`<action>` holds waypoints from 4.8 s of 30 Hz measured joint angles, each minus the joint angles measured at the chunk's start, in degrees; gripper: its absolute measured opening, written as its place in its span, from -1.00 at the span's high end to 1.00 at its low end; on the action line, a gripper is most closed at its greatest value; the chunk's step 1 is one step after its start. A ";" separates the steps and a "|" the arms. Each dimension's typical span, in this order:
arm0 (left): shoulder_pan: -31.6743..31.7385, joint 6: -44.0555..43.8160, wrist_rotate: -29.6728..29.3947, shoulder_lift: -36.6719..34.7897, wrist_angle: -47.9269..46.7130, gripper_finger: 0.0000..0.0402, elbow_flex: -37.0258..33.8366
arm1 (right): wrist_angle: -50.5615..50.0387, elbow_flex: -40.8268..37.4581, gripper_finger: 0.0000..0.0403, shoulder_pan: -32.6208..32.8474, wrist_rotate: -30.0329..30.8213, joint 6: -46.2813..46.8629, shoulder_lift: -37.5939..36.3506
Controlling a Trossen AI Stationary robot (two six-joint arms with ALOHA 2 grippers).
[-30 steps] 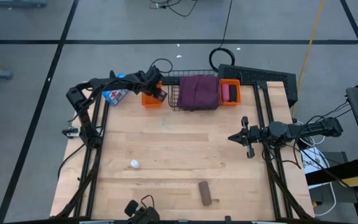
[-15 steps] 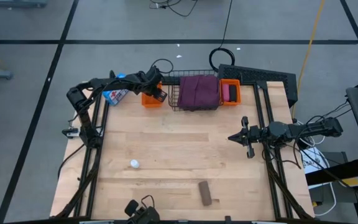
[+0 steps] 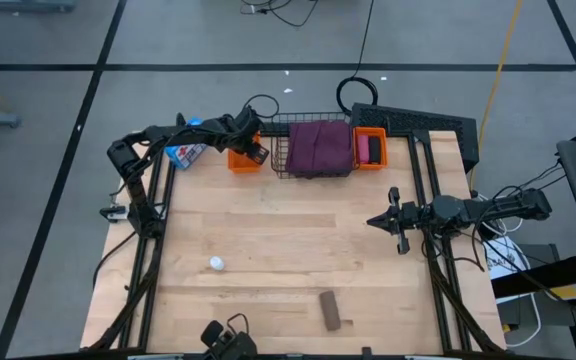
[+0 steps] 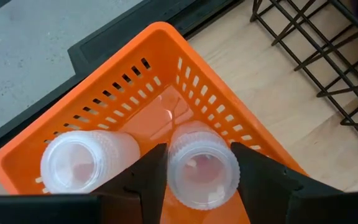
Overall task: Pick & place medical supplies in basket/bin
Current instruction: Put the right pill bottle into the left orange bin, then put the white pill bottle into the left orange bin
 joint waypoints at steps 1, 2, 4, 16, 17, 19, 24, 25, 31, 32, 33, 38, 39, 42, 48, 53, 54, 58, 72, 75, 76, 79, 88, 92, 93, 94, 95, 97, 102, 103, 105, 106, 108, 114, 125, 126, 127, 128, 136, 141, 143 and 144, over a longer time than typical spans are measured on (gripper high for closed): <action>0.00 0.00 -0.01 0.00 -0.01 0.06 0.00 | 0.00 0.00 1.00 -0.02 0.02 0.00 0.00; 0.00 0.00 -0.02 0.00 -0.01 0.03 0.00 | 0.00 0.00 1.00 0.00 0.00 0.00 0.00; 0.00 0.00 -0.02 0.00 0.00 -0.02 0.00 | -0.01 0.00 1.00 -0.02 0.02 0.00 0.02; 0.00 4.15 -1.25 -0.10 -0.01 -0.15 0.00 | -0.01 0.00 1.00 -0.01 0.00 0.01 0.01; 0.00 4.43 -2.10 -0.25 -0.09 -0.15 0.00 | 0.00 0.00 1.00 -0.01 0.01 0.01 0.00; 0.00 4.97 -3.53 -1.07 -0.26 -0.16 0.00 | -0.01 0.00 1.00 0.00 0.00 0.01 0.00; -0.02 5.53 -4.02 -4.08 -0.50 -0.16 0.00 | 0.00 0.00 1.00 -0.02 0.02 0.00 0.01; -0.08 5.53 -4.02 -4.84 -0.50 -0.16 0.00 | 0.00 0.00 1.00 -0.02 0.01 0.00 0.00; -1.03 5.57 -4.00 -9.98 -3.93 -0.17 0.00 | -0.01 0.00 1.00 -0.01 0.02 0.00 0.00; -1.30 5.58 -4.00 -10.86 -4.69 -0.17 0.00 | 0.00 0.00 1.00 0.00 0.02 0.00 0.00; -1.64 5.57 -4.00 -11.72 -5.48 -0.17 0.00 | -0.02 0.00 1.00 0.00 0.00 0.00 0.02; -4.19 5.40 -3.96 -16.26 -12.19 -0.17 0.00 | 0.00 0.00 1.00 -0.02 0.00 0.00 0.00; -4.89 5.38 -3.91 -17.25 -13.95 -0.17 0.00 | 0.00 0.00 1.00 -0.02 0.01 0.00 0.00; -7.61 5.28 -3.87 -20.11 -18.50 -0.17 0.00 | 0.00 0.00 1.00 0.00 0.00 0.00 0.02; -14.17 1.46 -1.75 -24.96 -26.42 -0.17 0.00 | 0.00 0.00 1.00 -0.01 0.01 0.02 0.00; -20.09 -4.34 2.77 -27.04 -30.49 -0.17 0.00 | 0.00 0.00 1.00 0.00 0.02 0.00 0.00; -21.33 -5.33 3.87 -27.08 -31.09 -0.17 0.00 | 0.00 0.00 1.00 -0.01 0.02 0.00 0.00; -25.80 -8.84 10.18 -26.99 -34.30 -0.17 0.00 | -0.01 0.00 1.00 -0.01 0.01 0.01 0.00; -41.67 -28.43 11.09 -26.77 -39.60 -0.17 0.00 | 0.00 0.00 1.00 -0.02 0.00 0.00 0.01; -44.80 -33.52 8.98 -26.77 -39.60 -0.17 0.00 | 0.00 0.00 1.00 -0.02 0.00 0.02 0.00; -45.73 -35.20 8.51 -26.77 -39.60 -0.17 0.00 | 0.00 0.00 1.00 -0.02 0.00 0.02 0.00; -48.82 -40.53 6.78 -26.77 -39.60 -0.17 0.00 | 0.00 0.00 1.00 -0.02 0.02 0.00 0.01; -59.32 -59.91 1.63 -26.77 -39.58 -0.17 0.00 | 0.00 0.00 1.00 -0.02 0.00 0.02 0.02; -62.99 -69.36 -0.70 -26.77 -39.59 -0.17 0.00 | 0.00 0.00 1.00 0.00 0.02 0.00 0.02; -63.62 -71.07 -1.42 -26.77 -39.62 -0.17 0.00 | 0.00 0.00 1.00 -0.01 0.01 0.00 0.01; -64.31 -72.47 -2.14 -26.77 -39.60 -0.17 0.00 | 0.00 0.00 1.00 -0.01 0.00 0.00 0.01; -65.00 -73.82 -2.75 -26.77 -39.60 -0.17 0.00 | 0.00 0.00 1.00 0.00 0.00 0.00 0.00; -66.16 -76.01 -3.45 -26.53 -39.56 -0.17 0.02 | 0.00 0.00 1.00 -0.01 0.01 0.00 0.00; -68.10 -77.54 -3.43 -24.42 -40.38 -0.17 0.02 | 0.00 0.00 1.00 -0.01 0.01 0.00 0.01; -68.27 -77.63 -2.86 -23.83 -40.50 -0.17 0.02 | 0.01 0.00 1.00 -0.02 0.00 0.01 0.01; -68.59 -77.77 -1.65 -22.32 -40.67 -0.17 0.02 | 0.09 0.00 1.00 0.00 0.00 0.02 0.00; -68.65 -77.77 -0.97 -21.60 -40.65 -0.17 0.02 | 0.04 0.00 1.00 -0.01 0.01 0.00 0.00; -68.65 -77.75 0.23 -20.24 -40.64 -0.18 0.02 | 0.04 0.00 1.00 -0.01 0.01 0.01 0.00; -68.46 -77.74 2.67 -16.41 -41.89 -0.33 0.02 | 0.05 0.00 1.00 -0.01 0.02 0.01 0.01; -68.50 -74.69 3.32 -13.17 -43.92 -0.50 -0.69 | 0.05 0.00 1.00 0.00 0.01 0.00 0.00; -68.50 -74.67 3.55 -13.11 -43.92 -0.49 -1.20 | 0.04 0.00 1.00 -0.01 0.01 0.00 0.02; -68.50 -74.48 3.88 -13.11 -43.78 -0.47 -1.86 | 0.05 0.00 1.00 -0.02 0.01 0.01 0.02; -68.50 -74.42 4.10 -13.11 -43.47 -0.46 -2.54 | 0.07 0.00 1.00 0.00 0.00 0.00 0.00; -68.50 -74.37 5.03 -13.09 -41.58 -0.36 -6.44 | 0.06 0.00 1.00 -0.01 0.00 0.00 0.00; -68.50 -74.02 5.01 -13.09 -38.38 -0.37 -7.89 | 0.07 0.00 1.00 -0.02 0.00 0.00 0.00; -68.50 -73.94 5.05 -13.09 -36.35 -0.35 -8.84 | 0.07 0.00 1.00 -0.01 0.01 0.00 0.02; -68.50 -73.92 5.10 -13.09 -35.60 -0.35 -9.27 | 0.07 0.00 1.00 -0.01 0.00 0.00 0.00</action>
